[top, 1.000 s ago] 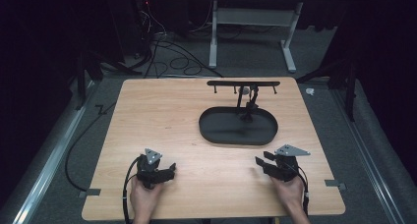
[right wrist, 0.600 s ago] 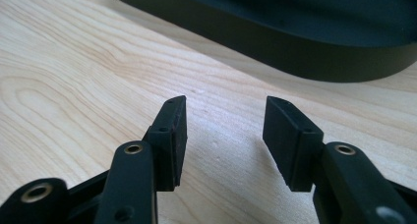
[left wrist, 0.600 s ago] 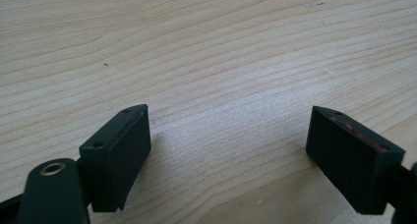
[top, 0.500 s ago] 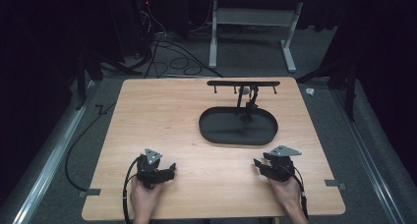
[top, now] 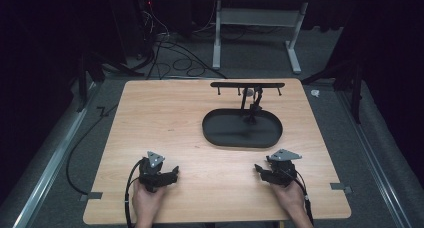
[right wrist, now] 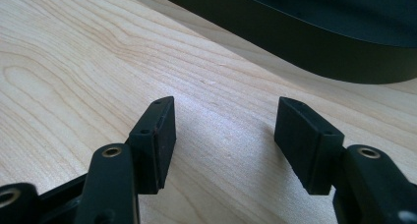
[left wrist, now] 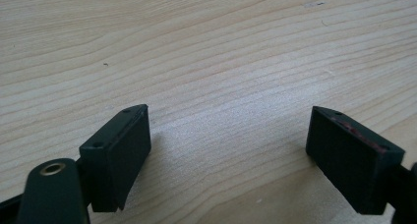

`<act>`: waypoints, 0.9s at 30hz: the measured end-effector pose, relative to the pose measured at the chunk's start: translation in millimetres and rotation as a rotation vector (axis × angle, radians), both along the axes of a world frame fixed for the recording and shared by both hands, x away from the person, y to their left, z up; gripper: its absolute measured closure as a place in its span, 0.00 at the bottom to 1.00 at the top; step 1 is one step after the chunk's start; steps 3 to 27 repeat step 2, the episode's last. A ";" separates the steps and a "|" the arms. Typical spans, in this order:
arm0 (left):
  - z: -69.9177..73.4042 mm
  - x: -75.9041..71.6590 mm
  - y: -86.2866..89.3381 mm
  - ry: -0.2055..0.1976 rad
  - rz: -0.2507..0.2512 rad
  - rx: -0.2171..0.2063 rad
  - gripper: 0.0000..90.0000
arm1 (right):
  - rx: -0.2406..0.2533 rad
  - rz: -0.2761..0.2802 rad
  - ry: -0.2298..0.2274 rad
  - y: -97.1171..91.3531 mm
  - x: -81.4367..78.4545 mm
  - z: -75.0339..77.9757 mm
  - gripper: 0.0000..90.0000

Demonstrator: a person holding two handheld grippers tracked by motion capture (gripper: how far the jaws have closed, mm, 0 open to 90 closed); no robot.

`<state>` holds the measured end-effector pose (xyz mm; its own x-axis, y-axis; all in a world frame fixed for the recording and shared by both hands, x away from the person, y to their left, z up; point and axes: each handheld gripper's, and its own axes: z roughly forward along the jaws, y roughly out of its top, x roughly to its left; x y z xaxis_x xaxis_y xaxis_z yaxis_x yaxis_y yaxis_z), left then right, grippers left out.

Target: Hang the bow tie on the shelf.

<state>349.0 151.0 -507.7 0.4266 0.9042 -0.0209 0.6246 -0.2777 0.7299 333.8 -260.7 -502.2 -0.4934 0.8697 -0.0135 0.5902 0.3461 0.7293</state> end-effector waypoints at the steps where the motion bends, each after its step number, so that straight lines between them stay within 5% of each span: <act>1: 0.0 0.0 0.0 0.000 0.000 0.000 0.19 | -0.001 0.001 -0.001 -0.1 0.1 0.0 0.47; 27: 0.0 0.0 0.0 0.000 0.000 0.000 0.19 | 0.000 0.000 0.000 0.0 0.0 0.0 0.47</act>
